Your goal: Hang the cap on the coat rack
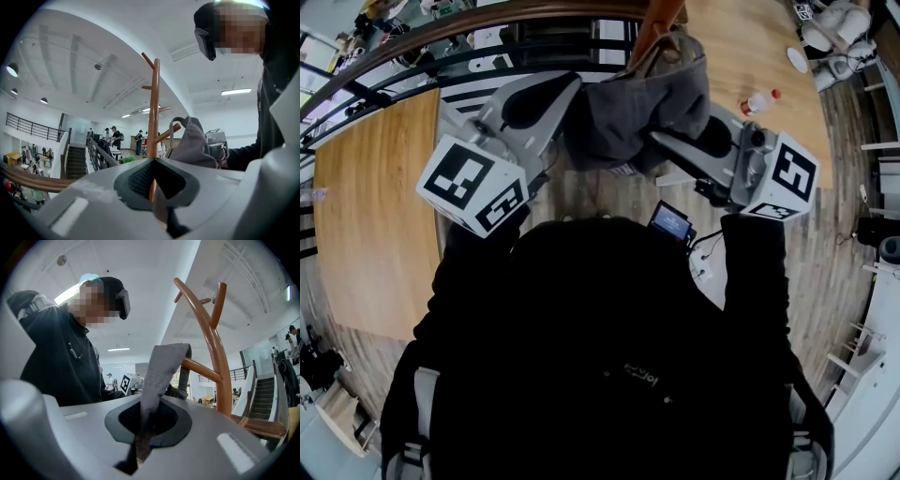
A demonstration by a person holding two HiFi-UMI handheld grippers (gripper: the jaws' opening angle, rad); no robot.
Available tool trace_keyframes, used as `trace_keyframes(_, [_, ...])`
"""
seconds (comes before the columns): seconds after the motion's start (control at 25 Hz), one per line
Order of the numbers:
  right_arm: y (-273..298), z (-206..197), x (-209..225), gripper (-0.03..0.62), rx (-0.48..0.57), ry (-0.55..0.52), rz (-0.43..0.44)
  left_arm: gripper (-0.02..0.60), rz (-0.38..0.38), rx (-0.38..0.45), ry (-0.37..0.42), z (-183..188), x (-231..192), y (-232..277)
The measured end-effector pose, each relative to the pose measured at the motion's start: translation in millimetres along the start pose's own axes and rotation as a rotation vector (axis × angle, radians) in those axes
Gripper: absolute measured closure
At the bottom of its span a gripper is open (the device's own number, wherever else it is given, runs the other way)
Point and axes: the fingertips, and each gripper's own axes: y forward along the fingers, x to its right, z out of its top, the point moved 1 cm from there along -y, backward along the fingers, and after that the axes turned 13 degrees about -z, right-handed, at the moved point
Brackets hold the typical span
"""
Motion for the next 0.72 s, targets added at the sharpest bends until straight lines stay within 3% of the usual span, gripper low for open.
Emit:
trace_keyframes(0.36, [-0.1, -6.6, 7.0, 0.577, -0.011, 0.015, -0.02, 0.58, -0.01, 0.013, 0.0, 1.2, 4.7, 2.4])
trace_keyframes(0.72, [7.6, -32.3, 50.9, 0.576, -0.052, 0.121, -0.173, 0.58, 0.004, 0.015, -0.002, 0.7, -3.8, 1.6])
